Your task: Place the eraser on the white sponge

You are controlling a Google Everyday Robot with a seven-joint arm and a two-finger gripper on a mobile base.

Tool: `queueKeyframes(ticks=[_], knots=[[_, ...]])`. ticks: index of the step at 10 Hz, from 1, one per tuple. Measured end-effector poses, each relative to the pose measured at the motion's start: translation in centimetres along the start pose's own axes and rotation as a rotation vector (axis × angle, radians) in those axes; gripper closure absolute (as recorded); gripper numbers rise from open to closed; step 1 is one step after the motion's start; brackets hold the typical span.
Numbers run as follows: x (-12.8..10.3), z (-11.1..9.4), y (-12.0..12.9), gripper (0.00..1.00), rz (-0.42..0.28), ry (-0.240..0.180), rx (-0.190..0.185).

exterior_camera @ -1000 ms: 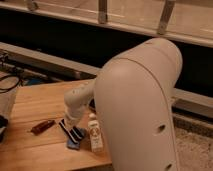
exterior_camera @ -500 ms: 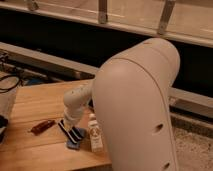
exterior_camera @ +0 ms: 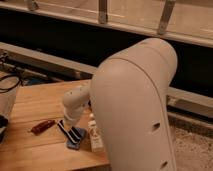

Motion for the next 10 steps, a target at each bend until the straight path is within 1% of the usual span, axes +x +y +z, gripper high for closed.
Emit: queueKeyframes(ticks=[6,10], knots=[[-0.17,0.45,0.19,0.92,-0.010,0.000,0.002],[-0.17,0.77,0.25,0.92,-0.015,0.002,0.014]])
